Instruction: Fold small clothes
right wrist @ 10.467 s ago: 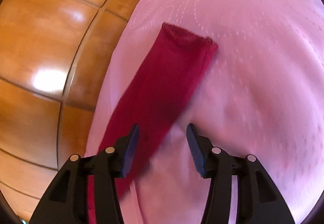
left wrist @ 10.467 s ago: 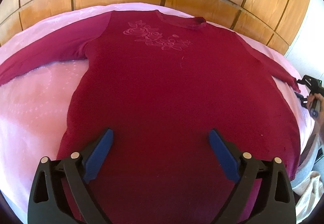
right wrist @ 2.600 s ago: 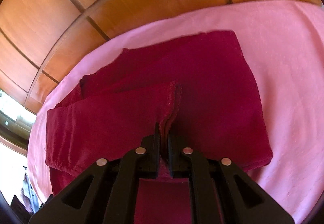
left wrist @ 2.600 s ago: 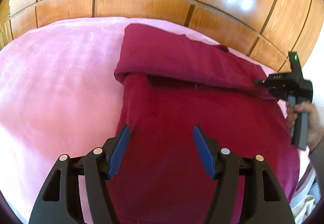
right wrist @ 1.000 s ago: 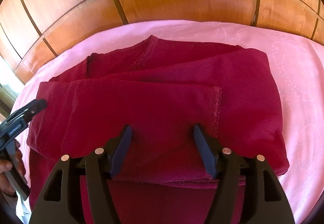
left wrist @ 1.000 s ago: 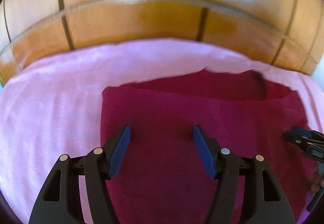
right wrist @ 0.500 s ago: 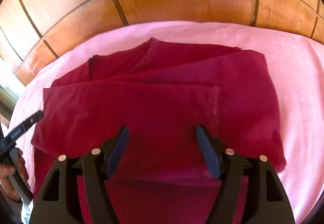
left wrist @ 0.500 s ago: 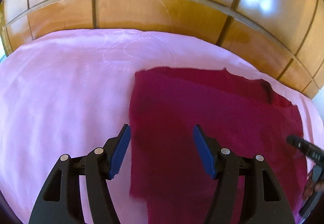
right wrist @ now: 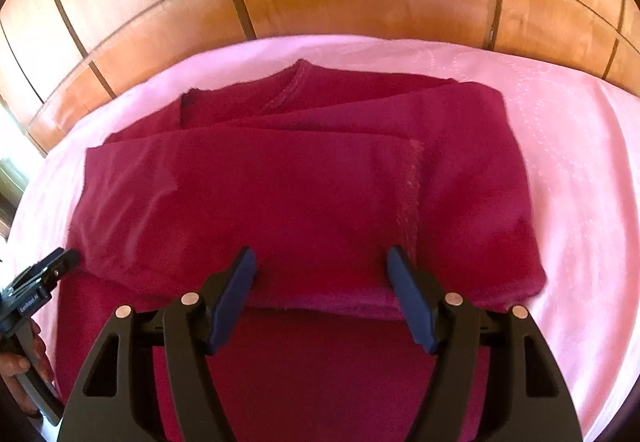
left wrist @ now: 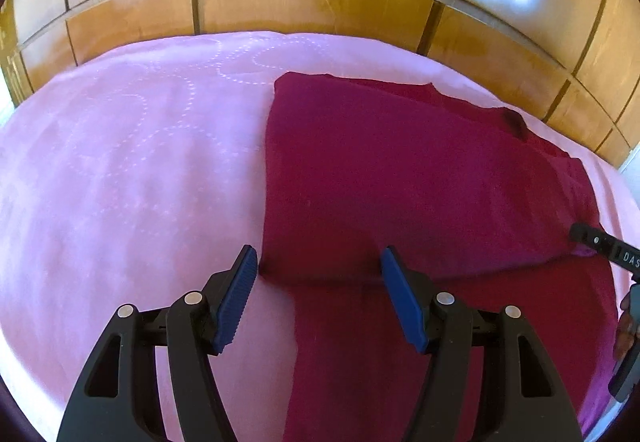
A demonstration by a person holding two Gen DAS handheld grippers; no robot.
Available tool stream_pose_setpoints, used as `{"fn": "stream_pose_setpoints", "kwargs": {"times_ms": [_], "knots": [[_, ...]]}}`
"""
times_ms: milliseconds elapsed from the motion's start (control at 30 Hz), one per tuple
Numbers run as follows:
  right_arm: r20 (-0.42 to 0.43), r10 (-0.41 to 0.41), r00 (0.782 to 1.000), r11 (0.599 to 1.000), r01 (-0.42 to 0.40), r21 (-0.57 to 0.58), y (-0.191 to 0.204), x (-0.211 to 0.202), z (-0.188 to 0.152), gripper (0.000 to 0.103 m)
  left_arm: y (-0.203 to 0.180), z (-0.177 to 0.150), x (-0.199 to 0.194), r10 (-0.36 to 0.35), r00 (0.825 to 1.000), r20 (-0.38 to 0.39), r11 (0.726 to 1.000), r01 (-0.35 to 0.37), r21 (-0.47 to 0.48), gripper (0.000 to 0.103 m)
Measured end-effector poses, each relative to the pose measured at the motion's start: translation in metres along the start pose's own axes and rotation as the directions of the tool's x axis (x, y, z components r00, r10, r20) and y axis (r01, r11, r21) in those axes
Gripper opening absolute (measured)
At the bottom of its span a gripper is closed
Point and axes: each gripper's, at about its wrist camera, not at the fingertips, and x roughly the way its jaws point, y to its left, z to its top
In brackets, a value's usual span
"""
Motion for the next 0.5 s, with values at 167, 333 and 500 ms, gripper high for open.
{"fn": "stream_pose_setpoints", "kwargs": {"times_ms": [167, 333, 500], "knots": [[0.009, -0.002, 1.0, 1.0, 0.002, 0.017, -0.009, -0.022, -0.022, 0.077, 0.005, -0.027, -0.021, -0.034, 0.999, -0.004, 0.999, 0.034, -0.025, 0.064], [-0.021, -0.019, 1.0, 0.997, 0.02, 0.071, -0.038, -0.039, -0.057, 0.077, 0.009, -0.063, -0.037, -0.098, 0.995, -0.037, 0.995, 0.097, -0.019, 0.064], [-0.037, -0.01, 0.999, 0.995, 0.013, 0.097, -0.063, -0.068, -0.095, 0.077, 0.015, -0.099, -0.063, -0.165, 0.985, -0.04, 0.986, 0.164, -0.029, 0.064]]}}
